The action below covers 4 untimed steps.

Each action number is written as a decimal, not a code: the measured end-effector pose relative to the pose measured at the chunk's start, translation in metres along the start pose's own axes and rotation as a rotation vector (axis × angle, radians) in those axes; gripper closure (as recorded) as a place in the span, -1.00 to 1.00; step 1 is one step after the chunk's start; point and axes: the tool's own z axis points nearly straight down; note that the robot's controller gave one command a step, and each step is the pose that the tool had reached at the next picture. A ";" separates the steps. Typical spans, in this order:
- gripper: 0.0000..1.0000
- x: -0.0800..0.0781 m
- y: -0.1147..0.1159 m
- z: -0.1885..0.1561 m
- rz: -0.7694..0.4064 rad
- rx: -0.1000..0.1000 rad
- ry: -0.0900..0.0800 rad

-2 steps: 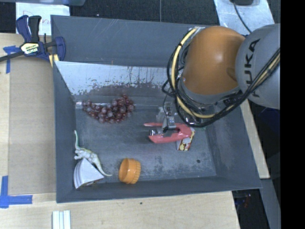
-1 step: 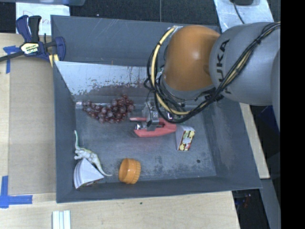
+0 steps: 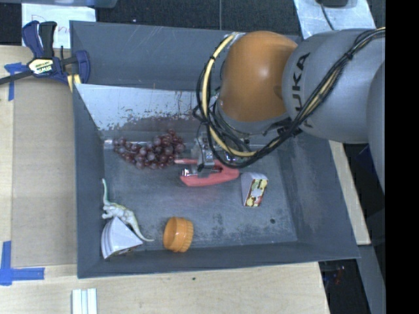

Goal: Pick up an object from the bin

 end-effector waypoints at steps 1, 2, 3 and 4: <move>1.00 -0.004 0.011 0.002 0.015 -0.001 -0.006; 1.00 0.003 0.022 0.044 -0.180 0.000 -0.003; 1.00 0.007 0.027 0.050 -0.308 0.000 -0.001; 1.00 0.006 0.016 -0.022 -0.024 0.000 0.001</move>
Offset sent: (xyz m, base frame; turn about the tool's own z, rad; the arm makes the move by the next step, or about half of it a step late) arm -0.0073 0.0276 -0.0776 -0.4035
